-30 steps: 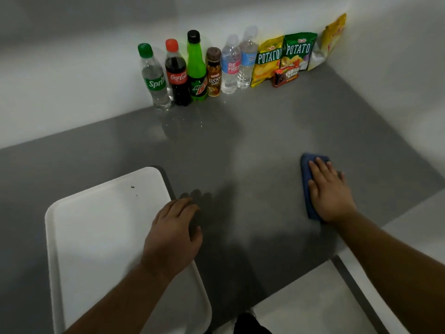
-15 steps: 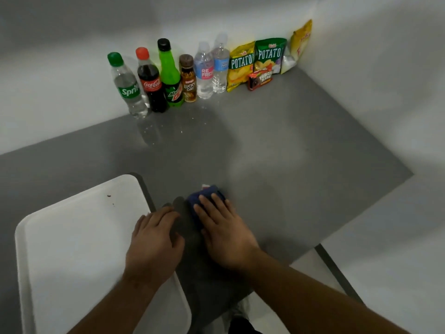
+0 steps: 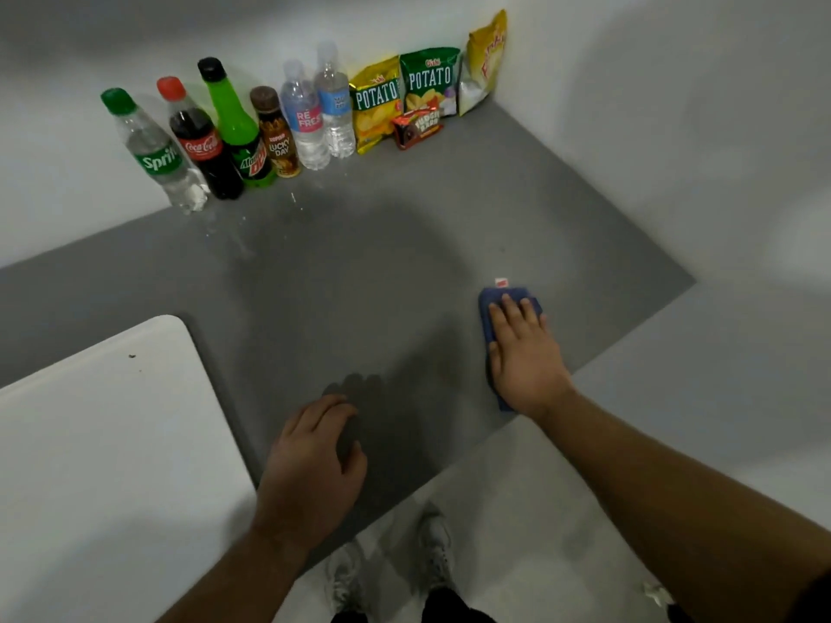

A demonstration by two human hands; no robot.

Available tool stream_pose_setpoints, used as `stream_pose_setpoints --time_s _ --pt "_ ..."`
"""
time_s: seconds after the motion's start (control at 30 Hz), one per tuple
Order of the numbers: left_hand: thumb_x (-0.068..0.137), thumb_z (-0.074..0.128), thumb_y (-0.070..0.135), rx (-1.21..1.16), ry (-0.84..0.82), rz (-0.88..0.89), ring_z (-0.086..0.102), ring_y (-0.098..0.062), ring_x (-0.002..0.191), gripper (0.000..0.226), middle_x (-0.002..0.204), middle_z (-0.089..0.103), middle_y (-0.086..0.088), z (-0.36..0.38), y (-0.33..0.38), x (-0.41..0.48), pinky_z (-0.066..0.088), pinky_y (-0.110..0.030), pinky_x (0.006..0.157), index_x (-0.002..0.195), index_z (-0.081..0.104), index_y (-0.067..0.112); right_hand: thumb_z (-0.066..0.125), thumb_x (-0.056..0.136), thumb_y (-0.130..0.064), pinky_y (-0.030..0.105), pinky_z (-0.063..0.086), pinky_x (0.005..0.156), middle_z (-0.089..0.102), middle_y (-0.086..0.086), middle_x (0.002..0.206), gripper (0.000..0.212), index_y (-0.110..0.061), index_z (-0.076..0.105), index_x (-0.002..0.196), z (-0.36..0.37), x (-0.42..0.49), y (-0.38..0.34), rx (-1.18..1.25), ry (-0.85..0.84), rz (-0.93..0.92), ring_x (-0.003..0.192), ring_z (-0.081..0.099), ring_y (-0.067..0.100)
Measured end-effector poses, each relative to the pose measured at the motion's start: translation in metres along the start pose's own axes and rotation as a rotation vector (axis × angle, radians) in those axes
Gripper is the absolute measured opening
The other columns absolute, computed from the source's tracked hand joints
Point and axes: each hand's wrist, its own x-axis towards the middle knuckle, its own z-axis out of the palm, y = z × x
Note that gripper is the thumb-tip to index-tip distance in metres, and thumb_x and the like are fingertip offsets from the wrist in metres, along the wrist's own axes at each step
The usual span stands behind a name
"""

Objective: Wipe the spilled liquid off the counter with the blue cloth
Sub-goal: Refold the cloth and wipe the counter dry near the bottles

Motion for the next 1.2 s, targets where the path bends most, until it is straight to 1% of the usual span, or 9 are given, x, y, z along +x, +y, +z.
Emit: stream_pose_setpoints --time_s 0.1,0.27,0.4,0.5,0.6,0.7,0.9,1.03,1.2 --pt "0.078 0.082 0.006 -0.05 0.035 -0.072 0.063 -0.029 0.117 0.046 0.129 0.068 -0.008 0.011 0.013 0.005 0.045 -0.036 0.102 0.121 0.069 0.014 0.028 0.107 -0.039 0.044 -0.015 0.123 0.003 0.005 0.172 0.062 -0.021 0.011 0.164 0.02 -0.039 -0.047 0.035 -0.066 -0.209 0.158 -0.007 0.028" --pt "0.081 0.077 0.005 -0.076 0.07 -0.168 0.06 -0.027 0.116 0.039 0.126 0.068 -0.006 0.022 0.033 0.017 0.047 -0.038 0.103 0.117 0.07 0.017 0.029 0.106 -0.039 0.035 -0.025 0.12 0.007 -0.007 0.172 0.06 -0.03 0.013 0.162 0.036 -0.082 -0.058 0.062 -0.165 -0.588 0.158 -0.011 0.017" --pt "0.077 0.08 0.0 -0.082 0.056 -0.162 0.062 -0.032 0.12 0.042 0.129 0.068 -0.01 0.028 0.042 0.021 0.047 -0.042 0.109 0.117 0.071 0.011 0.042 0.101 -0.029 0.046 -0.002 0.127 0.012 0.0 0.171 0.066 -0.021 0.021 0.163 0.012 -0.041 0.023 0.009 -0.124 -0.439 0.158 0.001 0.024" --pt "0.078 0.079 0.001 -0.107 0.063 -0.188 0.062 -0.033 0.122 0.042 0.131 0.068 -0.01 0.028 0.043 0.021 0.043 -0.039 0.11 0.119 0.071 0.01 0.047 0.1 -0.021 0.051 0.02 0.124 0.03 0.01 0.166 0.059 -0.011 0.037 0.157 -0.015 -0.01 0.104 0.038 -0.047 -0.225 0.155 0.022 0.035" --pt "0.083 0.067 0.022 -0.124 0.081 -0.195 0.062 -0.031 0.122 0.038 0.13 0.067 -0.009 0.024 0.042 0.018 0.041 -0.036 0.11 0.119 0.071 0.012 0.037 0.107 -0.023 0.049 0.016 0.125 0.02 0.007 0.17 0.056 -0.014 0.025 0.162 -0.033 0.021 0.173 0.014 -0.023 0.047 0.157 0.016 0.03" --pt "0.08 0.049 0.046 -0.133 0.095 -0.202 0.062 -0.027 0.123 0.055 0.132 0.067 -0.006 0.019 0.038 0.017 0.046 -0.042 0.112 0.119 0.071 0.013 0.034 0.109 -0.025 0.05 0.013 0.126 0.012 0.009 0.171 0.058 -0.012 0.016 0.163 -0.039 0.057 0.199 -0.006 -0.028 0.178 0.157 0.01 0.032" --pt "0.079 0.061 0.033 -0.156 0.127 -0.262 0.062 -0.023 0.121 0.042 0.13 0.068 0.0 0.011 0.027 0.016 0.048 -0.045 0.11 0.117 0.072 0.017 0.035 0.109 -0.024 0.046 0.009 0.126 0.013 0.013 0.171 0.058 -0.008 0.019 0.162 -0.034 0.127 0.157 -0.006 -0.013 0.136 0.156 0.01 0.036" --pt "0.083 0.078 0.016 -0.144 0.116 -0.306 0.06 -0.021 0.124 0.039 0.132 0.066 0.003 0.008 0.018 0.011 0.047 -0.044 0.112 0.121 0.07 0.022 0.036 0.108 -0.027 0.045 0.011 0.126 0.017 0.011 0.17 0.058 -0.01 0.022 0.162 -0.018 0.141 0.084 -0.043 -0.002 -0.045 0.156 0.013 0.036" --pt "0.08 0.081 0.008 -0.15 0.143 -0.308 0.061 -0.025 0.122 0.043 0.13 0.067 0.002 0.004 0.008 -0.004 0.05 -0.051 0.108 0.119 0.071 0.02 0.034 0.106 -0.029 0.046 0.008 0.127 0.011 0.005 0.172 0.061 -0.017 0.017 0.163 0.01 0.091 -0.028 -0.005 -0.057 -0.336 0.157 0.01 0.03"
